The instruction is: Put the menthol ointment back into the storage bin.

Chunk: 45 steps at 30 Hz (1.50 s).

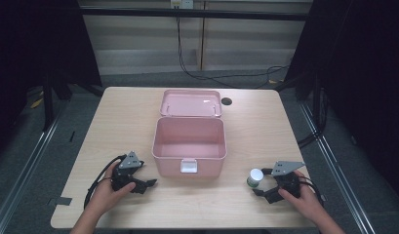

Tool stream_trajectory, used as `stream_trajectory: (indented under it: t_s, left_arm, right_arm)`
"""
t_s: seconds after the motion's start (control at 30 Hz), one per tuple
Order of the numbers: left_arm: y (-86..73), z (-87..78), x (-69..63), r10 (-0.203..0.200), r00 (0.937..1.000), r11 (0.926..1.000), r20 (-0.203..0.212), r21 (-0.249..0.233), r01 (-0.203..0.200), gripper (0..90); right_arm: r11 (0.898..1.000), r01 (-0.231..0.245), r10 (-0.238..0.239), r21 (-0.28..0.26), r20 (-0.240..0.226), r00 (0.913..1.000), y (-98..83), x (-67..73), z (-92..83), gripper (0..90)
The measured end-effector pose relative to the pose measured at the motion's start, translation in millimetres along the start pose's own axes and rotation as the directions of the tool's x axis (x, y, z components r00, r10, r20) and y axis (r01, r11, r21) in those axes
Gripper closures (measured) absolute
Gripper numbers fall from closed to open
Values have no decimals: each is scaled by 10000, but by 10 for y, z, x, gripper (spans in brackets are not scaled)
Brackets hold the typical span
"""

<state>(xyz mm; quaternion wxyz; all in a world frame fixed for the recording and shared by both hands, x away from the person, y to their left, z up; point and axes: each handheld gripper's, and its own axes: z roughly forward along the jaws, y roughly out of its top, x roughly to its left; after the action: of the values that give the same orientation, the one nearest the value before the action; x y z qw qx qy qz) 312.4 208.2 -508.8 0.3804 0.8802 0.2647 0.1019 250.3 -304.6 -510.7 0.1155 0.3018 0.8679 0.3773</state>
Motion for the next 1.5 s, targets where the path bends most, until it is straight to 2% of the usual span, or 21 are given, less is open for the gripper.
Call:
stream_trajectory:
  t_s: [0.3, 0.47, 0.5, 0.53, 0.57, 0.63, 0.77, 0.8, 0.87, 0.9, 0.93, 1.07, 1.13, 1.23, 1.3, 1.4, 1.43, 1.47, 1.5]
  left_arm:
    - [0, 0, 0, -2, 10000, 10000, 2, -2, 2, 133]
    - [0, 0, 0, -2, 10000, 10000, 2, -2, 2, 133]
    - [0, 0, 0, -11, 10000, 10000, 0, -7, 11, 133]
    - [0, 0, 0, -3, 10000, 10000, 1, -2, 3, 133]
    - [0, 1, 0, -10, 10000, 10000, 4, -6, 10, 133]
    - [1, 0, 0, -13, 10000, 10000, 3, -5, 13, 133]
    - [1, 0, 0, -8, 10000, 10000, 1, -4, 8, 133]
    - [1, 0, 0, -11, 10000, 10000, 0, -4, 11, 133]
    - [0, 1, 0, -11, 10000, 10000, 1, -5, 11, 133]
    - [0, 1, 0, -11, 10000, 10000, 1, -5, 11, 133]
    - [0, 1, 0, -12, 10000, 10000, 0, -8, 12, 133]
    - [0, 0, 0, -5, 10000, 10000, 1, -4, 5, 133]
    - [0, 1, 0, -7, 10000, 10000, 2, -4, 7, 133]
    - [1, 0, 0, -3, 10000, 10000, 1, -1, 3, 133]
    - [1, 0, 0, -5, 10000, 10000, 1, -4, 5, 133]
    - [1, 0, 0, -4, 10000, 10000, 1, 0, 4, 133]
    - [1, 0, 0, -4, 10000, 10000, 1, 0, 4, 133]
    - [1, 1, 0, -4, 10000, 10000, -4, -3, 4, 133]
    - [1, 1, 0, -4, 10000, 10000, -4, -3, 4, 133]
  right_arm:
    - [9999, -118, 118, 35, -7, 9999, 4, -2, -6, 141]
    - [9905, -209, 211, 1357, 5, 9998, 105, -2, -60, 143]
    - [9905, -209, 211, 1357, 5, 9998, 105, -2, -60, 143]
    - [9863, -224, 216, 1636, 65, 9997, 124, -1, -73, 144]
    - [9776, -373, 439, 2073, -273, 9987, 160, 1, -103, 165]
    - [9677, -244, 415, 2508, -630, 9972, 203, 10, -127, 176]
    - [9381, -2, 232, 3464, -624, 9978, 310, 53, -115, 235]
    - [9310, -151, 416, 3647, -648, 9970, 345, 62, -109, 238]
    - [9205, -160, 434, 3903, -615, 9972, 414, 48, -98, 250]
    - [9205, -160, 434, 3903, -615, 9972, 414, 48, -98, 250]
    - [9056, -195, 440, 4236, -482, 9979, 482, 34, -95, 257]
    - [8980, -52, 329, 4399, -552, 9979, 568, 0, -103, 273]
    - [8894, -124, 376, 4570, -462, 9982, 617, -8, -109, 274]
    - [8784, 84, 185, 4779, -514, 9985, 701, -19, -99, 297]
    - [8735, -34, 326, 4868, -515, 9981, 735, -14, -85, 302]
    - [8602, 62, 252, 5099, -547, 9982, 780, -10, -62, 313]
    - [8602, 62, 252, 5099, -547, 9982, 780, -10, -62, 313]
    - [8527, 68, 240, 5223, -521, 9984, 806, -6, -47, 315]
    - [8527, 68, 240, 5223, -521, 9984, 806, -6, -47, 315]
